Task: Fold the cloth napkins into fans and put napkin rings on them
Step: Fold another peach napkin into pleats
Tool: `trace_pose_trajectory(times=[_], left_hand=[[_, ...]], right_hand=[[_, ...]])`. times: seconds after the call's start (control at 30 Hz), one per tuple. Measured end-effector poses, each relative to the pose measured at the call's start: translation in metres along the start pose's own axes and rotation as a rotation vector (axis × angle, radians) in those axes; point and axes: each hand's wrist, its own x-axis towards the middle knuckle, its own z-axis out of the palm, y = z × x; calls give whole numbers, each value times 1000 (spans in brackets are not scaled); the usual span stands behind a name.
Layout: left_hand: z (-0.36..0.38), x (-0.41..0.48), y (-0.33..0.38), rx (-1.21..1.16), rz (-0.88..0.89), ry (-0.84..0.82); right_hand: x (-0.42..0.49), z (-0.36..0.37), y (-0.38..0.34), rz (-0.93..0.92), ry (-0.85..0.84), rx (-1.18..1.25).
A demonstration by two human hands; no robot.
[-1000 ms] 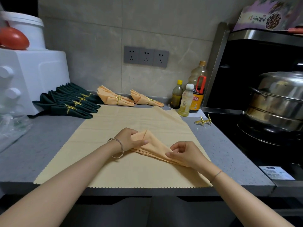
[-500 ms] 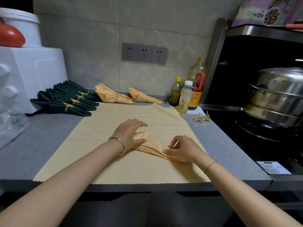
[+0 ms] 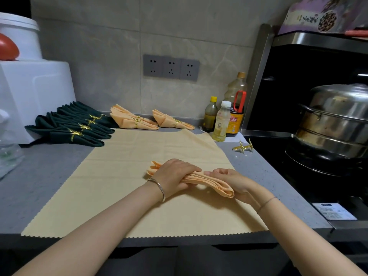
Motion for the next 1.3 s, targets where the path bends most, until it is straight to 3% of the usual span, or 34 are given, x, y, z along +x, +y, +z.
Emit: trace_pose_trajectory(times=[0.13, 0.23, 0.33, 0.47, 0.8, 1.17, 1.3], left_hand=[[-6, 32, 2, 3, -99, -76], [-8, 57, -1, 74, -159, -125], [-4, 84, -6, 135, -195, -137], [12, 103, -14, 144, -249, -70], [29, 109, -28, 230, -256, -27], [15, 101, -34, 238, -370, -23], [12, 98, -37, 224, -423, -17]], right_hand=[[18, -27, 4, -28, 112, 8], [41, -52, 9, -117, 405, 20], [73, -80, 19, -211, 776, -145], [114, -108, 36, -202, 936, -254], [155, -131, 40, -87, 960, -630], [140, -118, 22, -358, 772, -739], [132, -113, 10, -472, 657, -598]])
